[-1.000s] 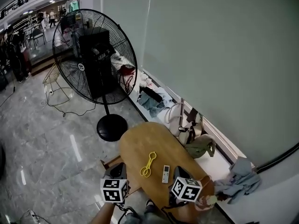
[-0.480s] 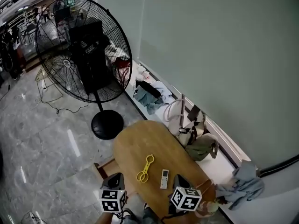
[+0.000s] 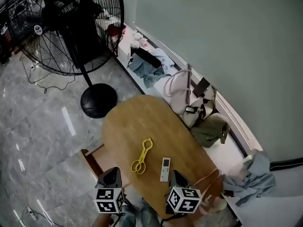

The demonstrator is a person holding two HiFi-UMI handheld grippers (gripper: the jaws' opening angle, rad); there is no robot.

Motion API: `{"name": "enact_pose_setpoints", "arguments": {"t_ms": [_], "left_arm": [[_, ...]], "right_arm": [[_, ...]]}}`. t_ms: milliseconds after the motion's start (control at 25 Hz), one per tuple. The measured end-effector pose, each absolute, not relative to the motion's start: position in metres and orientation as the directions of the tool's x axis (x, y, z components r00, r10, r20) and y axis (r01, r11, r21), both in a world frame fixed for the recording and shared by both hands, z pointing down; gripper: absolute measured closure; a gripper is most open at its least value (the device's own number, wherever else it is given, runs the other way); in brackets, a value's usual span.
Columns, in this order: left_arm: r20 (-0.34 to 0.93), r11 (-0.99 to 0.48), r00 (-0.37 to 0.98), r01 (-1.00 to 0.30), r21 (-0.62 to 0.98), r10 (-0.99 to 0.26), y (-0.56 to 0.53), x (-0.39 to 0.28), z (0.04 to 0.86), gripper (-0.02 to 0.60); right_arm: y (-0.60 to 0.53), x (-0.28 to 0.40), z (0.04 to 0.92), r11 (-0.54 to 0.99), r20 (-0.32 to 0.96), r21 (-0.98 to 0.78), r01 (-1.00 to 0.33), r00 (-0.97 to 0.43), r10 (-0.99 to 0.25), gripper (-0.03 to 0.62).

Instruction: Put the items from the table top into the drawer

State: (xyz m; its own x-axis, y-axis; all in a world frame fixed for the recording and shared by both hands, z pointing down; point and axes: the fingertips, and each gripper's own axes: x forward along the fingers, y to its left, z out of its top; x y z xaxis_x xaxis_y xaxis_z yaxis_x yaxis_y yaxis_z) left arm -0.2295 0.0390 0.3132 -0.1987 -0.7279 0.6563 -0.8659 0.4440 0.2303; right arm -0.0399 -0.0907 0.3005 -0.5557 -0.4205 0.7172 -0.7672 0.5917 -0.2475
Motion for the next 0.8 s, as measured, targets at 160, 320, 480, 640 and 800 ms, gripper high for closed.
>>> {"name": "enact_pose_setpoints", "arguments": {"t_ms": [160,320,480,640,800], "left_arm": [[0.681,0.442,-0.177,-0.865,0.236,-0.711,0.035,-0.221,0.362,0.589],[0.7,0.448,-0.172,-0.863,0.232,-0.694,0.033,-0.214,0.411,0.589],[0.723,0.459,-0.162,-0.857,0.235,-0.672,0.04,-0.205,0.448,0.589],[0.735,0.459,-0.153,-0.857,0.234,-0.661,0.043,-0.198,0.472,0.589],[0.732,0.445,-0.137,-0.861,0.245,-0.667,0.041,-0.194,0.483,0.589]], "right_arm": [[-0.085,-0.04,0.352,0.559,0.735,-0.288,-0.777,-0.554,-0.392,0.588],[-0.079,-0.037,0.401,0.543,0.759,-0.299,-0.785,-0.54,-0.364,0.589],[-0.067,-0.029,0.438,0.547,0.789,-0.288,-0.786,-0.518,-0.33,0.588],[-0.067,-0.023,0.457,0.558,0.798,-0.272,-0.784,-0.507,-0.324,0.588],[-0.073,-0.021,0.468,0.554,0.799,-0.267,-0.788,-0.503,-0.33,0.588]]}}
